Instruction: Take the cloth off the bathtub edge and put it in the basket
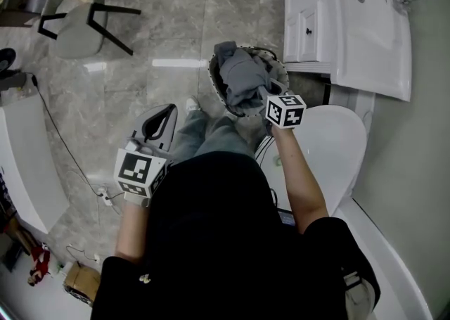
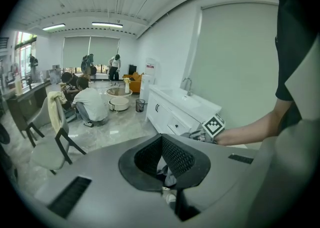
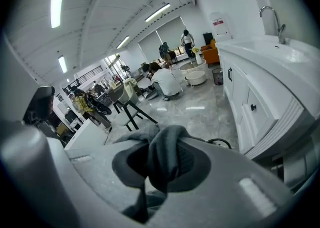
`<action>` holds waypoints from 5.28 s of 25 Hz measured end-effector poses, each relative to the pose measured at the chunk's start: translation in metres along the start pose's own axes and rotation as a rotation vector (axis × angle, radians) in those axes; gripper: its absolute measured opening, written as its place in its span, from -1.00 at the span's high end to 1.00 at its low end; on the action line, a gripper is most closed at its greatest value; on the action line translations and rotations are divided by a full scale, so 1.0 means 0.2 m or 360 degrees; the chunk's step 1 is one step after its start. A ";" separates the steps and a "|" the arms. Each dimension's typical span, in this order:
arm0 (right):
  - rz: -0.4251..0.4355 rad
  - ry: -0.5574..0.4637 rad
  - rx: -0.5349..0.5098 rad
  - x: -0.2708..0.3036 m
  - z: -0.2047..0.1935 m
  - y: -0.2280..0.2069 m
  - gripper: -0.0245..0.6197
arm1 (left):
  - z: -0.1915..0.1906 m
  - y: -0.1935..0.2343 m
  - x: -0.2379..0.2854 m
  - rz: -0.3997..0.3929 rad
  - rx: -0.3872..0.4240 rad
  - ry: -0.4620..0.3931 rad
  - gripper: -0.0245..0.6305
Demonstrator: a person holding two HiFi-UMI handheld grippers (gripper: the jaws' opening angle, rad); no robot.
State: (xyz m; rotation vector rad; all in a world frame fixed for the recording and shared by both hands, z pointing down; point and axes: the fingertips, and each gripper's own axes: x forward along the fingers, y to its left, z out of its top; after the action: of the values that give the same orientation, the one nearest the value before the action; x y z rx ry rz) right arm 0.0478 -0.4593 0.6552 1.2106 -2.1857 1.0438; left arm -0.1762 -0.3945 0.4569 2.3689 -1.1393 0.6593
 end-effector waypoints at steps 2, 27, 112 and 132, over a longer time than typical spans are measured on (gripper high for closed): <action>-0.0011 0.0056 0.0003 0.07 -0.08 -0.04 0.79 | -0.04 -0.01 0.00 0.0008 -0.0010 0.0021 0.89; -0.0301 0.0717 -0.0003 1.06 -1.01 -0.54 0.75 | -0.64 0.21 0.08 0.0080 -0.0158 0.0281 0.88; 0.0273 -0.0790 -0.0553 -0.92 1.17 1.06 0.93 | 0.71 0.19 -0.31 -0.0118 0.0060 -0.0602 0.89; 0.0236 -0.0800 -0.0536 -0.99 1.07 1.06 0.94 | 0.71 0.08 -0.40 -0.0127 0.0079 -0.0631 0.89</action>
State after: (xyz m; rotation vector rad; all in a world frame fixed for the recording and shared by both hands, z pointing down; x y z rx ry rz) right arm -0.0298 -0.4509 0.3037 1.2619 -2.7262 0.4113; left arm -0.2004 -0.4357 0.3004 2.6472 -1.1843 0.1936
